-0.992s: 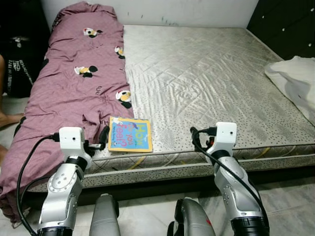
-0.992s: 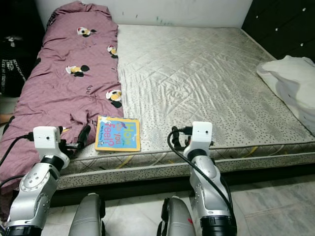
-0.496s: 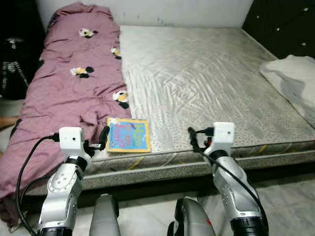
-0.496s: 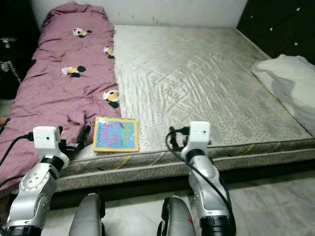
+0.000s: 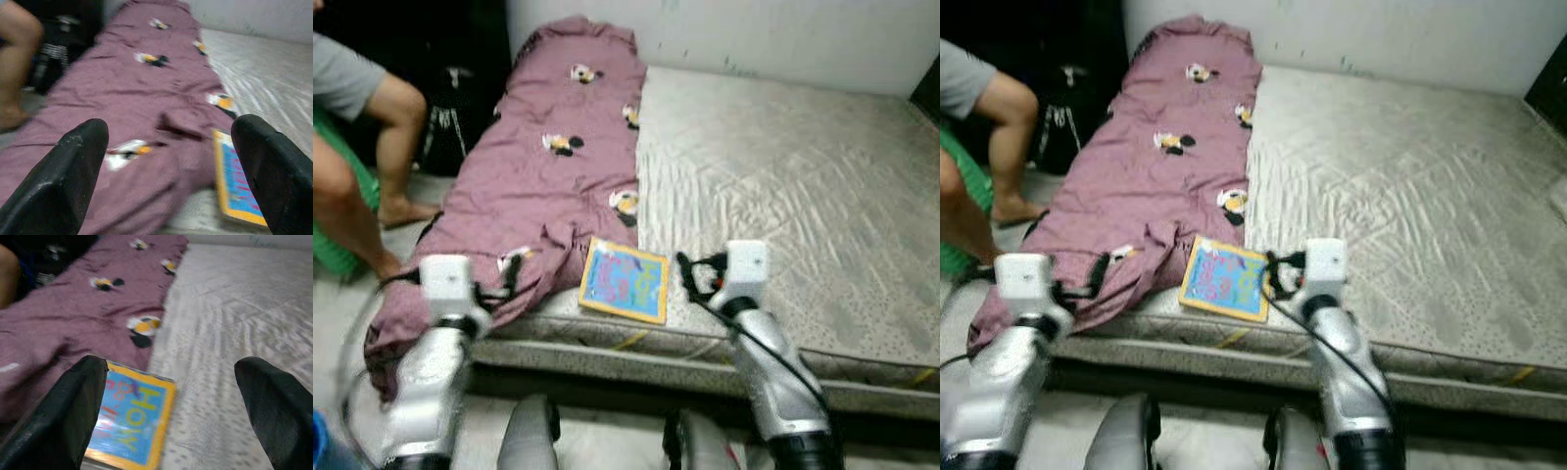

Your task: Clean up the room

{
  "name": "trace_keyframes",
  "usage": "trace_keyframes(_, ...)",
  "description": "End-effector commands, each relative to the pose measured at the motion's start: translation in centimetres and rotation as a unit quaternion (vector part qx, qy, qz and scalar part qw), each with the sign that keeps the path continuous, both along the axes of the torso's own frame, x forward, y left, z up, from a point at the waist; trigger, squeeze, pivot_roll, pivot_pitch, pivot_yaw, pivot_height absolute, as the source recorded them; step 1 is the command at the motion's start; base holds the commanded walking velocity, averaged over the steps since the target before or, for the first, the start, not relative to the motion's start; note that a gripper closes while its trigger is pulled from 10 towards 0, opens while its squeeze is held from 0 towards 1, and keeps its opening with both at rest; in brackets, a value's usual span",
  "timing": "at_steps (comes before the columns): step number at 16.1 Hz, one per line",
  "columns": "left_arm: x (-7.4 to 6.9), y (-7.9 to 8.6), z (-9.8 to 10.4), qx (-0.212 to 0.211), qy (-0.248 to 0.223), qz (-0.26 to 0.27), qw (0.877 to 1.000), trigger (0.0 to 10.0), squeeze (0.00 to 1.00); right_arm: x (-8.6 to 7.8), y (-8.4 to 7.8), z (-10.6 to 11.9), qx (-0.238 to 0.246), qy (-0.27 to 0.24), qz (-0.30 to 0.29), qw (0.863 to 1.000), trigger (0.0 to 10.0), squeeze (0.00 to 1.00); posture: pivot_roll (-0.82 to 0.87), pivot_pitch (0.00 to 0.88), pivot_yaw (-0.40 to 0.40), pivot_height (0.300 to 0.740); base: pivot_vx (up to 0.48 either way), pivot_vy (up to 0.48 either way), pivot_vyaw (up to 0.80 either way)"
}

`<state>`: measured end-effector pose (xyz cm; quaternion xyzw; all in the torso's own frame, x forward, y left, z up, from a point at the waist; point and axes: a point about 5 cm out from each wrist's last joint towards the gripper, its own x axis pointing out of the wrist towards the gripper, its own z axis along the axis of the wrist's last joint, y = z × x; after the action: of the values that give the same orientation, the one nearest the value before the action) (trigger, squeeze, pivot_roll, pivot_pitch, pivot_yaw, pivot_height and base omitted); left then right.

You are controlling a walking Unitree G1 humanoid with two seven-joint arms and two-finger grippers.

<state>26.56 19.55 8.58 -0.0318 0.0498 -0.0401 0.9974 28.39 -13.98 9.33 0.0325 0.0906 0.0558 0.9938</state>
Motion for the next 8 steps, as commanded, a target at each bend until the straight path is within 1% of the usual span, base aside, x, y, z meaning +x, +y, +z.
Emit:
trace_keyframes(1,0.22,0.04,0.48,0.005,-0.008,-0.004,1.000,10.0,0.00,0.04,-0.40,0.12,0.001,-0.002,-0.008,1.000,10.0,0.00,-0.01,0.042,-0.068,0.629,0.270,0.000,0.00)
trace_keyframes(3,0.23,0.03,0.46,0.005,-0.007,-0.004,1.000,10.0,0.00,0.05,-0.50,0.09,0.001,-0.001,-0.012,1.000,10.0,0.00,-0.01,0.041,-0.069,0.629,0.264,0.000,0.00)
trace_keyframes(6,0.32,0.12,0.24,0.006,0.002,0.002,1.000,10.0,0.00,0.07,-0.53,0.08,0.000,0.000,-0.014,1.000,10.0,0.00,-0.01,0.042,-0.071,0.629,0.000,0.000,0.00)
trace_keyframes(8,0.27,-0.09,0.43,0.000,-0.007,-0.009,1.000,10.0,0.00,0.07,-0.58,0.07,0.000,0.002,-0.016,1.000,10.0,0.00,-0.01,0.043,-0.071,0.629,0.000,0.000,0.00)
